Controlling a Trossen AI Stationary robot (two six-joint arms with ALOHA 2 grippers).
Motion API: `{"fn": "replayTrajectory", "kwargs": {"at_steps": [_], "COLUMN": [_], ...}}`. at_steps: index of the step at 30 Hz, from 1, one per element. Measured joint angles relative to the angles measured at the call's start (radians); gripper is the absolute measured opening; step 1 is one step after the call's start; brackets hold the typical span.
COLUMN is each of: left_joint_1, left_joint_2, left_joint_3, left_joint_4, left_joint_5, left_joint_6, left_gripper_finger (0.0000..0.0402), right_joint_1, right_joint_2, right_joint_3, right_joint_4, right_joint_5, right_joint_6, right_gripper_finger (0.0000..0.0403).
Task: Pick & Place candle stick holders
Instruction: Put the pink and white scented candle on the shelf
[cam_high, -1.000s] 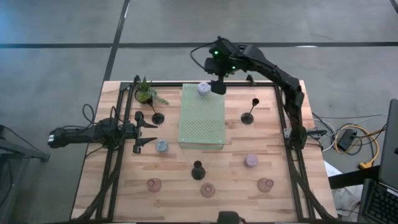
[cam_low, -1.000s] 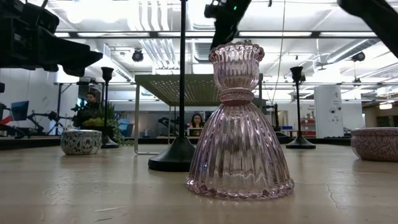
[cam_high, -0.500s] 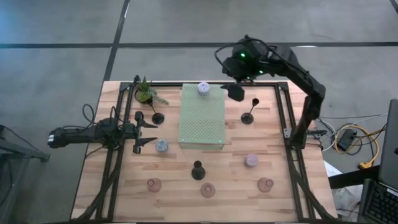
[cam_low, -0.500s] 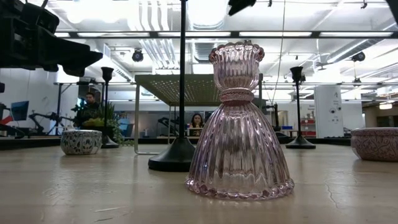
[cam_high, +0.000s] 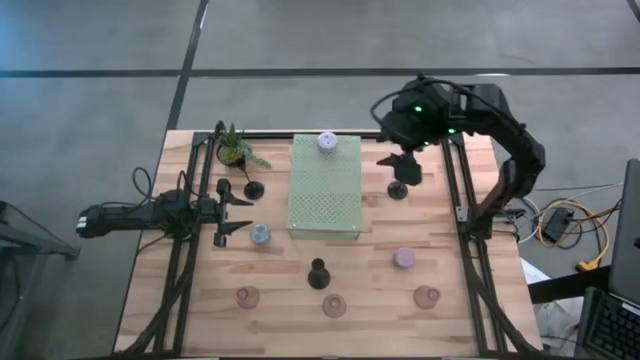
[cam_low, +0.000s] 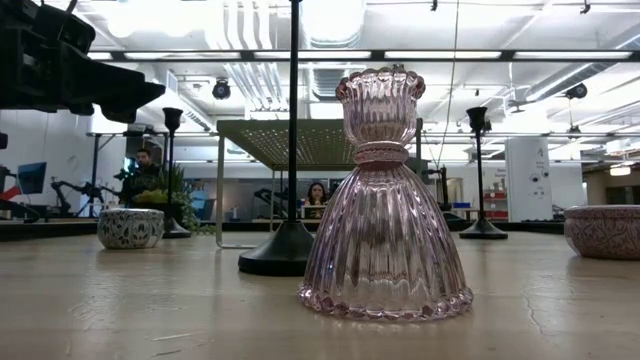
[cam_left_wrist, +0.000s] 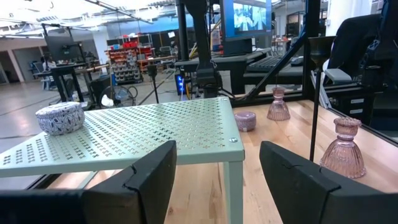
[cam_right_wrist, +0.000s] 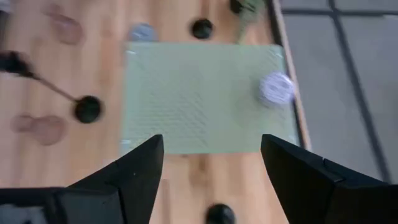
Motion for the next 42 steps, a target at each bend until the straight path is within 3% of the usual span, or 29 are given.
{"fn": "replayTrajectory", "kwargs": {"at_steps": [5, 10, 19, 24, 29, 37, 42], "left_joint_1": [0.000, 0.000, 0.000, 0.000, 0.000, 0.000, 0.000], "left_joint_2": [0.000, 0.000, 0.000, 0.000, 0.000, 0.000, 0.000], "left_joint_3": [0.000, 0.000, 0.000, 0.000, 0.000, 0.000, 0.000], "left_joint_4": [0.000, 0.000, 0.000, 0.000, 0.000, 0.000, 0.000], "left_joint_5": [0.000, 0.000, 0.000, 0.000, 0.000, 0.000, 0.000], "left_joint_6": [0.000, 0.000, 0.000, 0.000, 0.000, 0.000, 0.000], "left_gripper_finger": [0.0236, 0.0236, 0.0236, 0.0236, 0.0236, 0.0236, 0.0236], "right_joint_1": [0.036, 0.156, 0.453, 0.539, 0.544, 0.544, 0.543], "right_joint_2": [-0.034, -0.056, -0.086, -0.088, -0.088, -0.088, -0.088], "right_joint_3": [0.000, -0.022, -0.252, -0.445, -0.627, -0.857, -0.993], "right_joint_4": [0.000, 0.000, 0.000, 0.000, -0.001, 0.078, 0.162], "right_joint_5": [-0.094, -0.139, 0.075, 0.170, 0.150, 0.143, 0.140], "right_joint_6": [0.077, 0.233, 0.611, 0.879, 1.019, 1.049, 1.081], "right_gripper_finger": [0.0247, 0.0234, 0.0219, 0.0223, 0.0259, 0.0349, 0.0369]}}
